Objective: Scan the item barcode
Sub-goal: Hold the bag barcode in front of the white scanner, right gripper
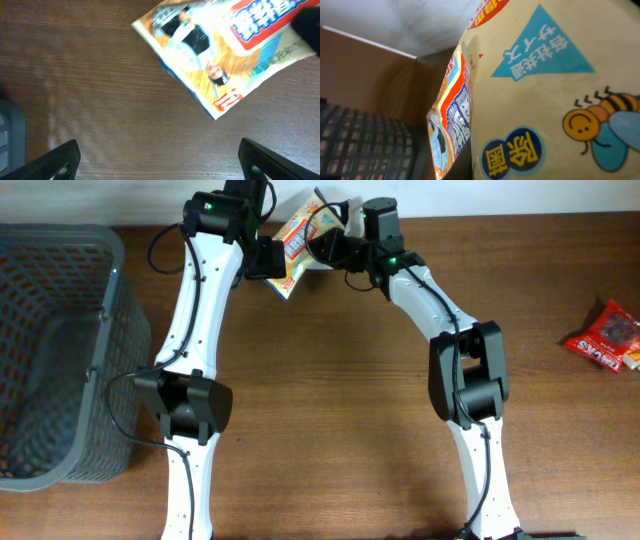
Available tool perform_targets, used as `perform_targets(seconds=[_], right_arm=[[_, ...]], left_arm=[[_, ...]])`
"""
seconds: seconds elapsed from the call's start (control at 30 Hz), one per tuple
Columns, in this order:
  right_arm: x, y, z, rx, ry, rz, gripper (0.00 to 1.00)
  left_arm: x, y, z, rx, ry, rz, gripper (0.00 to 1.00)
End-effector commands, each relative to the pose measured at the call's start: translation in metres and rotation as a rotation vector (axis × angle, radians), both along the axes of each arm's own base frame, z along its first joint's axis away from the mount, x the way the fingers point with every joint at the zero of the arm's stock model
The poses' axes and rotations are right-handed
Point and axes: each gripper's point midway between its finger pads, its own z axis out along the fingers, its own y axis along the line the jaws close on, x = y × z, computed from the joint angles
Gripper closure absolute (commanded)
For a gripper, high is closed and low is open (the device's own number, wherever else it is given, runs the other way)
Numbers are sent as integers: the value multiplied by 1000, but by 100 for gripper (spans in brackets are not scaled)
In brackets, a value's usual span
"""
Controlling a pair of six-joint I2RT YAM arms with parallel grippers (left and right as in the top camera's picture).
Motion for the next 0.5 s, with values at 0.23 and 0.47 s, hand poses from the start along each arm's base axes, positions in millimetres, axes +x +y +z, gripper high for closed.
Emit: perform_targets(seconds=[0.23,0.47], right_arm=[[6,0,102,39,-227,52,96],[21,-43,17,-138,-16,-109,96]], left_arm=[[0,1,-1,9,3,1,1],[-1,-4,-1,9,3,-9,1]])
